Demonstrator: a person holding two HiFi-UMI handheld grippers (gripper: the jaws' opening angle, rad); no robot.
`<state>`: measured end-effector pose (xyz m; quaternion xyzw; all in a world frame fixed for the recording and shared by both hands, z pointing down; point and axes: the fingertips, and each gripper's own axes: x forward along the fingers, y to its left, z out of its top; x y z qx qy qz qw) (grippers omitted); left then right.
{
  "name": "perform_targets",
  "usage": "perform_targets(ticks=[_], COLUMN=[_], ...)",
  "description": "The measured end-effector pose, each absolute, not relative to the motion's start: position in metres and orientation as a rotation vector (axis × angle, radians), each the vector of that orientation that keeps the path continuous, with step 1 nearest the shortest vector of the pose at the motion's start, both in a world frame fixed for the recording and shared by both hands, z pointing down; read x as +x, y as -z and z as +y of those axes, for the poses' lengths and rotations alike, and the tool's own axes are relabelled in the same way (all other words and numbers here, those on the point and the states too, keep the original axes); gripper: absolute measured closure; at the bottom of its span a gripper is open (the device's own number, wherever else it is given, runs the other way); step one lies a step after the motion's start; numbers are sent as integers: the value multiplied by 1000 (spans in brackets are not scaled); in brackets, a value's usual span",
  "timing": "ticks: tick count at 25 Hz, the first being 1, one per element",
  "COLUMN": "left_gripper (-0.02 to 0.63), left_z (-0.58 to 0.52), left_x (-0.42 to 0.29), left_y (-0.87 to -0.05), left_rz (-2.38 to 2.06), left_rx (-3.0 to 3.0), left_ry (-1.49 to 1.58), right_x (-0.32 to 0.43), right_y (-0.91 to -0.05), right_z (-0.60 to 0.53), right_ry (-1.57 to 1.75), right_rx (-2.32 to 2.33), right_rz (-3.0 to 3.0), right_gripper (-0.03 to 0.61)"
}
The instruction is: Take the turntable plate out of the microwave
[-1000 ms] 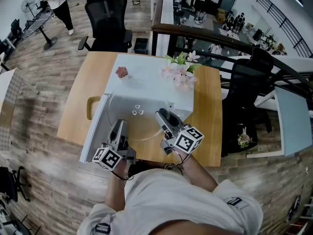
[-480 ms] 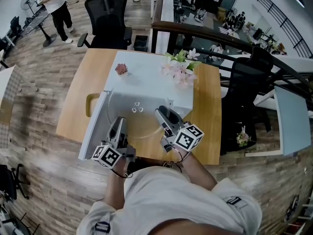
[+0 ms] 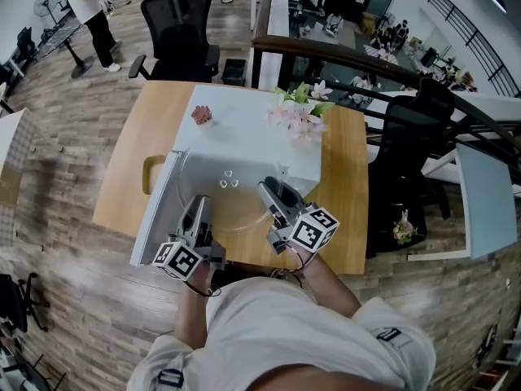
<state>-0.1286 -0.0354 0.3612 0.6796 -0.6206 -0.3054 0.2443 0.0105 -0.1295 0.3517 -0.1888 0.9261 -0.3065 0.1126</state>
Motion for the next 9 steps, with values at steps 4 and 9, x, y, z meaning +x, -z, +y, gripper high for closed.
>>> perform_targets(ticks=[4,9], left_gripper=[483,483], left_z=[-35,-33], left_x=[-129,-129], left_y=[-362,-362], left_rz=[-1694,-1695], left_rx=[1858,1846], left_ry=[837,832], right_x=[11,10], right_y=[-353,-353], right_z=[-129,-127], right_ry=[897,898], right_rx=[-557,-555], right_rz=[2721,2726], right_gripper=[443,442])
